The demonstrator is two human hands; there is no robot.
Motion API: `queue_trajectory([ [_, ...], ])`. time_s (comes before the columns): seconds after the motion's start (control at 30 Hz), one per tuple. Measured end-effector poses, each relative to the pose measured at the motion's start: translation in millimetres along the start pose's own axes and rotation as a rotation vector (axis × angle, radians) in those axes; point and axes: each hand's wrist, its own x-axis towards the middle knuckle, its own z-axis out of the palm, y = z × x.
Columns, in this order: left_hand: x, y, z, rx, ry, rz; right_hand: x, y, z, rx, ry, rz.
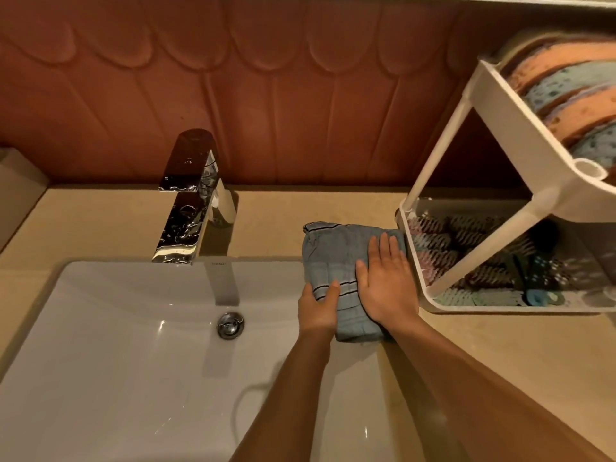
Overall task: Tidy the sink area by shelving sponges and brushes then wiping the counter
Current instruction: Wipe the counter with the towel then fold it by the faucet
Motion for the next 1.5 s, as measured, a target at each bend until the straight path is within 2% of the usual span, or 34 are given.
queue_trajectory([
  [0.2, -15, -17, -14, -0.046, -0.061, 0.012, -26, 5, 1, 0.04, -0.009, -0.019],
  [0.37, -24, -20, -27, -0.228, -0.141, -0.26, -57, 4, 3, 0.042, -0.001, -0.046],
  [0.47, -29, -22, -33, -0.178, -0.227, -0.321, -78, 7, 5, 0.068, -0.004, -0.068],
  [0.77, -83, -32, -37, 0.079, -0.272, 0.142, -118, 31, 8, 0.089, -0.003, -0.122],
  [0.97, -117, -49, -28, 0.199, -0.313, 0.276, -149, 65, 3, 0.091, -0.006, -0.127],
  [1.1, -132, -62, -20, 0.469, -0.294, 0.271, -168, 90, -1, 0.066, -0.012, -0.09],
  [1.27, -147, -74, -11, 1.02, -0.287, 0.438, -191, 126, -8, 0.073, -0.016, -0.04],
  [1.3, -148, -76, -9, 1.109, -0.287, 0.488, -196, 133, -9, 0.076, -0.021, -0.034],
  [1.37, -152, -86, -7, 1.277, -0.286, 0.723, -204, 144, -10, 0.085, -0.034, -0.029],
  [1.43, -154, -101, -2, 1.408, -0.346, 0.869, -212, 150, -12, 0.092, -0.041, -0.031],
  [1.5, -154, -113, -3, 1.478, -0.431, 0.883, -215, 152, -10, 0.093, -0.046, -0.032],
])
